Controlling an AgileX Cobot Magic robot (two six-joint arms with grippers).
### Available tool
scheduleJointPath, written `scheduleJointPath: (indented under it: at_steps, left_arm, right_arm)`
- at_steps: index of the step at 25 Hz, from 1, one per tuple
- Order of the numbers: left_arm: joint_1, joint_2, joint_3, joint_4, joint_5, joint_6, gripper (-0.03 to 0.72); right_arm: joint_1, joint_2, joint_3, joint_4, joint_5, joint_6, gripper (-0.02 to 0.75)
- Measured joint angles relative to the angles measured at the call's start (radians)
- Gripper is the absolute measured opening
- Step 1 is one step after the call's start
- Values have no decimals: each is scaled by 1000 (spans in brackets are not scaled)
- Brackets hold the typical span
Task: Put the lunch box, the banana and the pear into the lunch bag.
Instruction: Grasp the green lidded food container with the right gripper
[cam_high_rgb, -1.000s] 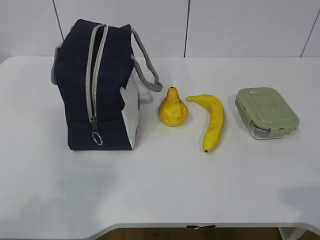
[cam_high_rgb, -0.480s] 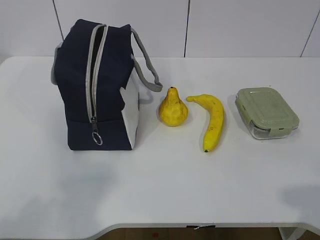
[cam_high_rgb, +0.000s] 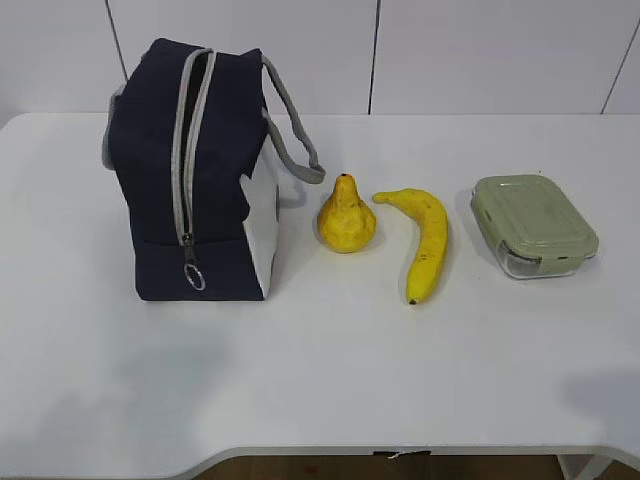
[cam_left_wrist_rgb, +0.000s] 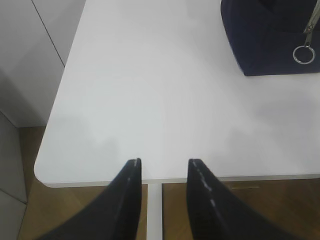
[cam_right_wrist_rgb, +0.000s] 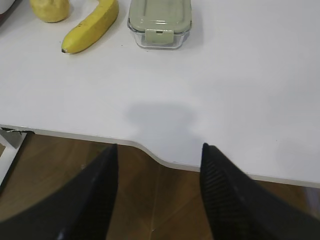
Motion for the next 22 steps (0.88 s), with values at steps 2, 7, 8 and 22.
scheduleJointPath:
  at_steps: [2,7,8,22]
  left_arm:
    - [0,0,0,0,0,0,237]
    - [0,0,0,0,0,0,237]
    - [0,0,0,0,0,0,237]
    - [0,0,0,0,0,0,237]
  right_arm:
    - [0,0,0,0,0,0,430]
    - [0,0,0,0,0,2,422]
    - [0,0,0,0,0,2,424]
    - [0,0,-2,121,-6,20,430]
